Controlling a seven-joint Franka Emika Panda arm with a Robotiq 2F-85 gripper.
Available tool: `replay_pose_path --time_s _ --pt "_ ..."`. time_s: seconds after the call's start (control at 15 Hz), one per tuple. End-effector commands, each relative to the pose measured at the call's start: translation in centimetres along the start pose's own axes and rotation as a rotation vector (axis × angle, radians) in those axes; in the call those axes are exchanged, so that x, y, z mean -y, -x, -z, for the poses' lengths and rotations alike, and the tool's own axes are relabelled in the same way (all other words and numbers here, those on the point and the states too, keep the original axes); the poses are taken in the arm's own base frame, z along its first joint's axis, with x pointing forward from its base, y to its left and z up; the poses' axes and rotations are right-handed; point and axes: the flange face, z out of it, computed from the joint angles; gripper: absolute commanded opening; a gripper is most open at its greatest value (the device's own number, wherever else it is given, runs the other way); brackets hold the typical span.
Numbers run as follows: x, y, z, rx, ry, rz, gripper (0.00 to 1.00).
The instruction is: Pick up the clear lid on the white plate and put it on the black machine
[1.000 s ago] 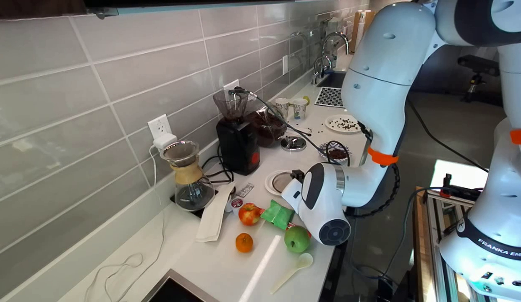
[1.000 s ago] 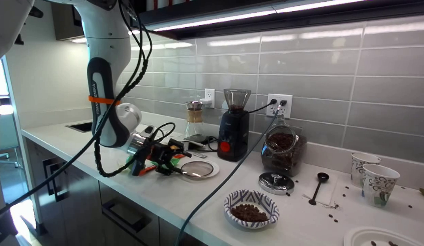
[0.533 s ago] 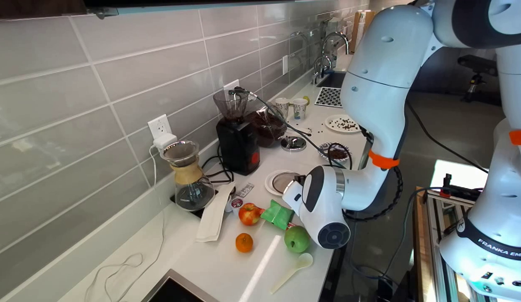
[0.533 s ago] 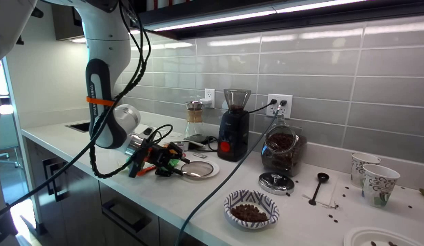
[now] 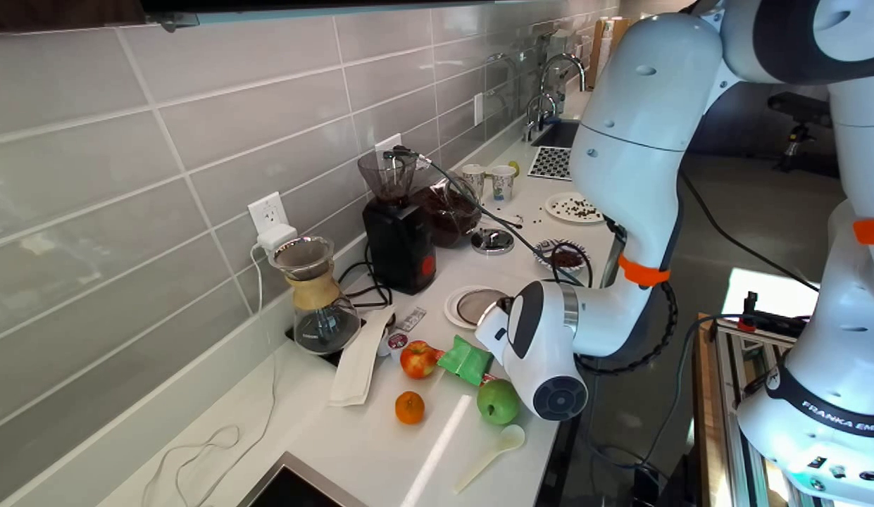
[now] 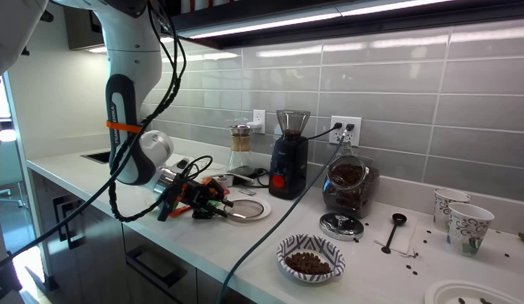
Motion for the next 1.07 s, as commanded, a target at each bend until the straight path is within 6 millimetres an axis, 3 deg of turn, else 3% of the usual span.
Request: replay_pose_path --time_s 0.0,0.13,0.6,1.0 --pt "0.81 0.16 -0.04 0.021 0.009 0.012 0.15" --pt "0.65 0.1 -0.06 0.022 0.025 0.012 0.18" --pt "0.36 0.03 -0.04 0.033 0.089 0.012 0.07" --pt "0.95 0.05 -0.03 0.049 0.081 0.023 0.14"
